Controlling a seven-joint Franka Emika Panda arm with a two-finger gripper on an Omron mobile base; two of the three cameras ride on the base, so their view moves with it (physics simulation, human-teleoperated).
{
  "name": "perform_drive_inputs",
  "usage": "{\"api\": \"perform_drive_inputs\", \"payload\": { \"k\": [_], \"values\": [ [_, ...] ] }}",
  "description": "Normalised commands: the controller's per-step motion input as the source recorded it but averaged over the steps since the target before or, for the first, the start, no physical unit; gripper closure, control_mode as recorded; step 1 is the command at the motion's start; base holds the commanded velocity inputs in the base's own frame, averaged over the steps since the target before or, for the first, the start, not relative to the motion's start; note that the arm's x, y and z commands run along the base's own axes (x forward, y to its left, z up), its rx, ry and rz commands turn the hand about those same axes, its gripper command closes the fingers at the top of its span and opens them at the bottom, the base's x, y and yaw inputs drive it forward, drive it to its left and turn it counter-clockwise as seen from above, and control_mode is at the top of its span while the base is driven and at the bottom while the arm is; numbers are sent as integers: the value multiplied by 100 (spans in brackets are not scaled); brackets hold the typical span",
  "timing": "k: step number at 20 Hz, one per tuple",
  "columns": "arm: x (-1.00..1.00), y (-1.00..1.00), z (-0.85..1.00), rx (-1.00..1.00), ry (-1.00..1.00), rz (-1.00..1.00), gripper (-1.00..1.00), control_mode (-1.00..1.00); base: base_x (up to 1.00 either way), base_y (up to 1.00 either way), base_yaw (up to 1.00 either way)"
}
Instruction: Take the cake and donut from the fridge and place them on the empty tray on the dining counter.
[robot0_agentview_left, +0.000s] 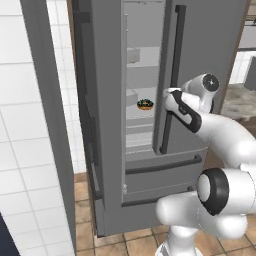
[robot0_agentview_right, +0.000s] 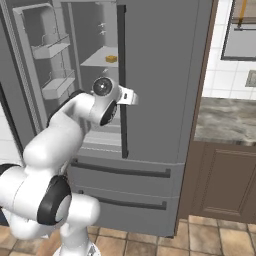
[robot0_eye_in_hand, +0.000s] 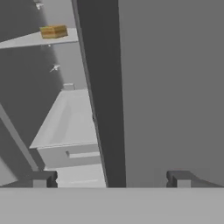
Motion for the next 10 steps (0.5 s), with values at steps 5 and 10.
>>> {"api": "perform_drive_inputs", "payload": {
  "k": [5, 10],
  "values": [
    [59, 0, -1, 0, 0, 0, -100, -100, 0, 0, 0],
    [61, 0, -5, 0, 0, 0, -100, -100, 0, 0, 0]
  ]
}}
